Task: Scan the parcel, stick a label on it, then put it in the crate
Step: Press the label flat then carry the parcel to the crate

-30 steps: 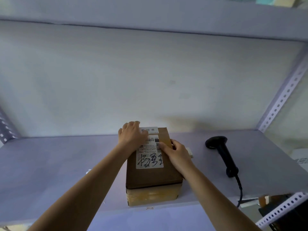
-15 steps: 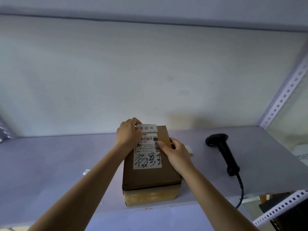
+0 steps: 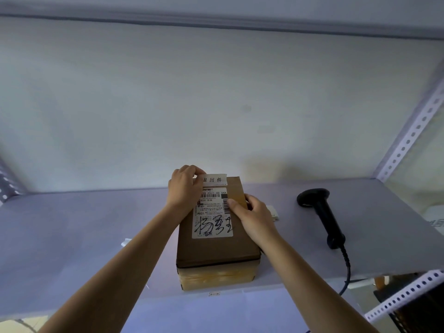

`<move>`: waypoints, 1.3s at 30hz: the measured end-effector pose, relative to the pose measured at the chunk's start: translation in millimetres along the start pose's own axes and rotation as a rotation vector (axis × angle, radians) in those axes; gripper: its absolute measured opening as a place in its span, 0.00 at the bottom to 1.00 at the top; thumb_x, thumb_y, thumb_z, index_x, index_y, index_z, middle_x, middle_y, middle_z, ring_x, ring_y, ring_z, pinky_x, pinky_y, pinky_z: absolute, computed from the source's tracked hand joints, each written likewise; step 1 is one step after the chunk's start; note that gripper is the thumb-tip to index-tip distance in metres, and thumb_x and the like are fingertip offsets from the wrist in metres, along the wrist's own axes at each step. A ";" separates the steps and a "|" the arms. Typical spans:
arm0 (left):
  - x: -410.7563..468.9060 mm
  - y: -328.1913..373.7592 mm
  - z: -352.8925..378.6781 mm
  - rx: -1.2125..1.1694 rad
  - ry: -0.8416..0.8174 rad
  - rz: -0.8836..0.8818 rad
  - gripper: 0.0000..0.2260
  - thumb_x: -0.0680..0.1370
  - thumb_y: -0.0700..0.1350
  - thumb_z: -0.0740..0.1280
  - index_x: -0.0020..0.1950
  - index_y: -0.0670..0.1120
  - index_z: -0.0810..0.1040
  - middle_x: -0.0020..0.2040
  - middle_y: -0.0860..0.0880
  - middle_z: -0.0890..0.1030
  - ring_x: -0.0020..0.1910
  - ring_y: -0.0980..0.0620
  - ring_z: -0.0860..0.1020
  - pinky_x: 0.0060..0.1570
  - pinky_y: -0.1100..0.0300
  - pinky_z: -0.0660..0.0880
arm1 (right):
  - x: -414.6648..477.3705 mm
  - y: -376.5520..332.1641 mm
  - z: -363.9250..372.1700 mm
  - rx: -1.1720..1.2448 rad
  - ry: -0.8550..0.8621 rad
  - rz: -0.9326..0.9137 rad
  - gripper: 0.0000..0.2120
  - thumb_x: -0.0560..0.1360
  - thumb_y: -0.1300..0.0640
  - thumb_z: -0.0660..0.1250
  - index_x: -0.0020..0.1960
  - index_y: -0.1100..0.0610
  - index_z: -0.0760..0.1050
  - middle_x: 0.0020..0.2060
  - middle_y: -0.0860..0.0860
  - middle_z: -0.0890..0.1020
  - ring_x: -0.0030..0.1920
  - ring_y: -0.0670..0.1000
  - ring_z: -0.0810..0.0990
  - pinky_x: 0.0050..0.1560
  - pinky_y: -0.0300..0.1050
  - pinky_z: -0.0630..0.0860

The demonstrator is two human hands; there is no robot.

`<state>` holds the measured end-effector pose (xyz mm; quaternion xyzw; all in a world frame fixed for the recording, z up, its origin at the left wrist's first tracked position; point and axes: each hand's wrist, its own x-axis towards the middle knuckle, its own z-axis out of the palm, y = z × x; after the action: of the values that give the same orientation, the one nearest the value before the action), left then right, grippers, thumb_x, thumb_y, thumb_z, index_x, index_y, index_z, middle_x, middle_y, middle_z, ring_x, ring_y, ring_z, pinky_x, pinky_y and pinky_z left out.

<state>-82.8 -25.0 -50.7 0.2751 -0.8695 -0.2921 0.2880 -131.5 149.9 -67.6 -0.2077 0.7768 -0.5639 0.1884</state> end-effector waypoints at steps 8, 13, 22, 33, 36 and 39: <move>1.9 -4.6 2.9 -0.035 0.013 0.018 0.08 0.79 0.41 0.60 0.48 0.45 0.79 0.48 0.52 0.77 0.44 0.54 0.75 0.37 0.66 0.69 | -0.4 -0.6 -0.1 -0.014 -0.004 0.012 0.23 0.74 0.43 0.68 0.64 0.54 0.75 0.51 0.50 0.84 0.46 0.51 0.85 0.48 0.51 0.83; 1.9 -5.6 3.1 -0.050 0.026 0.011 0.09 0.79 0.41 0.59 0.48 0.45 0.79 0.47 0.53 0.76 0.43 0.55 0.74 0.37 0.70 0.66 | -0.5 -1.1 -0.4 -0.016 -0.006 0.006 0.20 0.74 0.43 0.68 0.61 0.53 0.76 0.50 0.50 0.85 0.46 0.51 0.85 0.49 0.53 0.83; 1.1 -4.0 2.6 -0.017 0.050 0.012 0.09 0.79 0.42 0.60 0.50 0.45 0.80 0.48 0.54 0.76 0.45 0.54 0.74 0.43 0.61 0.67 | 0.4 0.4 -0.4 -0.018 0.000 -0.003 0.19 0.74 0.43 0.68 0.60 0.53 0.77 0.50 0.51 0.85 0.46 0.51 0.85 0.50 0.55 0.82; 2.7 -4.7 1.8 -0.039 0.028 0.015 0.10 0.79 0.38 0.61 0.53 0.40 0.81 0.56 0.44 0.79 0.52 0.47 0.78 0.47 0.59 0.73 | 1.9 2.2 -0.7 -0.009 -0.008 -0.002 0.20 0.75 0.44 0.67 0.62 0.54 0.76 0.51 0.51 0.85 0.47 0.52 0.85 0.51 0.54 0.82; 4.3 -7.6 3.4 -0.007 0.013 -0.021 0.11 0.78 0.38 0.61 0.55 0.41 0.82 0.60 0.44 0.78 0.55 0.48 0.77 0.46 0.64 0.67 | 1.6 2.2 -0.5 -0.001 -0.010 -0.005 0.19 0.75 0.44 0.67 0.61 0.54 0.76 0.50 0.51 0.85 0.46 0.52 0.85 0.50 0.54 0.82; 4.3 -9.5 4.0 0.008 -0.011 -0.060 0.13 0.78 0.39 0.61 0.60 0.43 0.81 0.64 0.43 0.77 0.60 0.47 0.76 0.50 0.65 0.66 | 1.9 2.5 -0.9 0.005 -0.018 -0.002 0.21 0.75 0.44 0.67 0.63 0.54 0.75 0.51 0.51 0.85 0.46 0.52 0.85 0.49 0.52 0.83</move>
<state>-85.4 -32.8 -58.2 0.3004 -0.8636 -0.2987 0.2732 -133.9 150.3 -69.8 -0.2133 0.7735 -0.5640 0.1953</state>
